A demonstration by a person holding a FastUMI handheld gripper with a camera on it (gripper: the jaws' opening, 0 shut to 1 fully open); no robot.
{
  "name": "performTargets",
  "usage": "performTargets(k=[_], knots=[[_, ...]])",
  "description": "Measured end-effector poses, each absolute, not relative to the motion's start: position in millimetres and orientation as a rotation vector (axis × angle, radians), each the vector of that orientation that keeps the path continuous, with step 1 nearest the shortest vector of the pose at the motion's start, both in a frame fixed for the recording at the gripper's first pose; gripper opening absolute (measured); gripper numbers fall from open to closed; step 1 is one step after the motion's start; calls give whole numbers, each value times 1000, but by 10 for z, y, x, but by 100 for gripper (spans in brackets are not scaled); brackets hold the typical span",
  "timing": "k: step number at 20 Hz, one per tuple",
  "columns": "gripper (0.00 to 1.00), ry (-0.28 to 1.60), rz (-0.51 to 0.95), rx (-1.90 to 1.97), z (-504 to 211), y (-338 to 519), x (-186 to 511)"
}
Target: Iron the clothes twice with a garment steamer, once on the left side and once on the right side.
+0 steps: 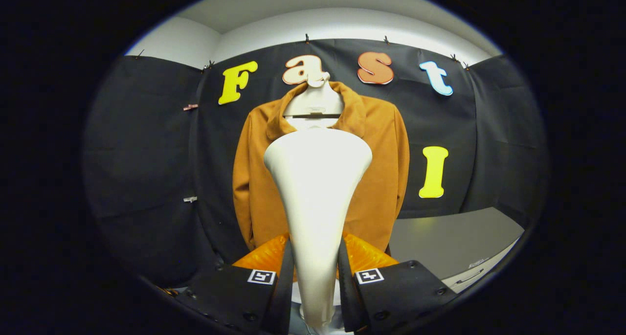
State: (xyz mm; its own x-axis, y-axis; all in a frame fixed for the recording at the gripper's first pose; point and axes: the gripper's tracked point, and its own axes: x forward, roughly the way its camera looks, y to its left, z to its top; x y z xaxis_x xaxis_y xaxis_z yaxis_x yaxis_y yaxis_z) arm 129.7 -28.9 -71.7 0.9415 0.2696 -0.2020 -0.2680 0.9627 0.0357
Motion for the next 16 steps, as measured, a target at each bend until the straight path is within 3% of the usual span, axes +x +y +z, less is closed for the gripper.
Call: performTargets(k=[16], knots=[[44,48,238,21,-200,-918,953]])
